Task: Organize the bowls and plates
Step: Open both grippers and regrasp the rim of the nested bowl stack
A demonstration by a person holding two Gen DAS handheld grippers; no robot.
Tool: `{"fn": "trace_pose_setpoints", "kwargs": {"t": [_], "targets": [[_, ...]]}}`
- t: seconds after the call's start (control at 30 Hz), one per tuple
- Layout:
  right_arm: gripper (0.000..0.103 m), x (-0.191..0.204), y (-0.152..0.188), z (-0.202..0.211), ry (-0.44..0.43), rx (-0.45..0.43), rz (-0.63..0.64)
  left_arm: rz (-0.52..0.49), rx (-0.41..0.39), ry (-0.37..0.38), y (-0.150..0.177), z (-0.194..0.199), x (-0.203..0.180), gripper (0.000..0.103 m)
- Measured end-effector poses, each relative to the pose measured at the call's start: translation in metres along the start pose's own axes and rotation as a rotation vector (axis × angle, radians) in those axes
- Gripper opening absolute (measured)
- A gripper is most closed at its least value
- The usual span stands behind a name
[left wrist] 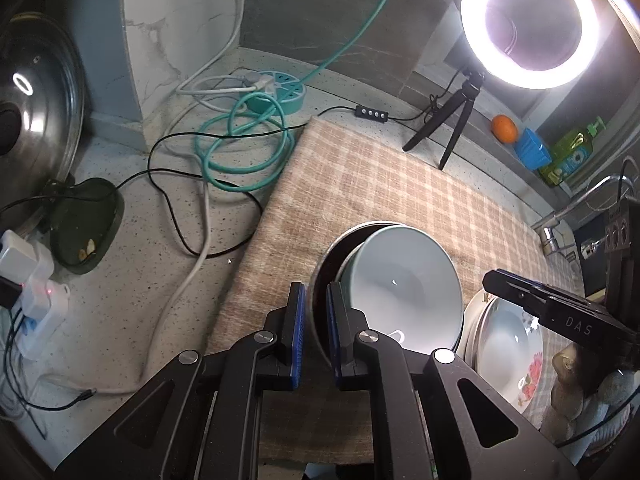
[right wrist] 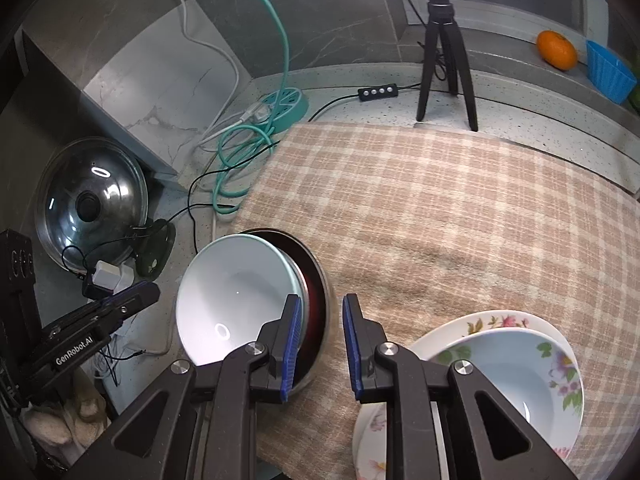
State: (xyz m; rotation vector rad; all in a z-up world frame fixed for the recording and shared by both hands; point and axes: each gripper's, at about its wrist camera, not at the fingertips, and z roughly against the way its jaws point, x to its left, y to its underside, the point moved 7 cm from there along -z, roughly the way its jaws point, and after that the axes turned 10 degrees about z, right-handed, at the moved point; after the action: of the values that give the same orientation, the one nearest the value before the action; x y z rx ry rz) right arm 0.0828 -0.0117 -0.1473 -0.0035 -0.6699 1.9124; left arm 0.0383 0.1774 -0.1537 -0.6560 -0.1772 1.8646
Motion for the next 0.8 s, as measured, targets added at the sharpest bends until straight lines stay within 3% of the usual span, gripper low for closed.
{"fn": "trace_pose_setpoints", "kwargs": {"t": [0.47, 0.8], "targets": [[0.019, -0.01, 0.015, -0.021, -0.055, 0.053, -0.081, 0.066, 0.125, 0.099, 0.01, -0.024, 0.014, 0.009], [0.019, -0.007, 0.016, -0.035, -0.076, 0.077, -0.109, 0.05, 0.136, 0.084, 0.011, -0.032, 0.014, 0.009]]}}
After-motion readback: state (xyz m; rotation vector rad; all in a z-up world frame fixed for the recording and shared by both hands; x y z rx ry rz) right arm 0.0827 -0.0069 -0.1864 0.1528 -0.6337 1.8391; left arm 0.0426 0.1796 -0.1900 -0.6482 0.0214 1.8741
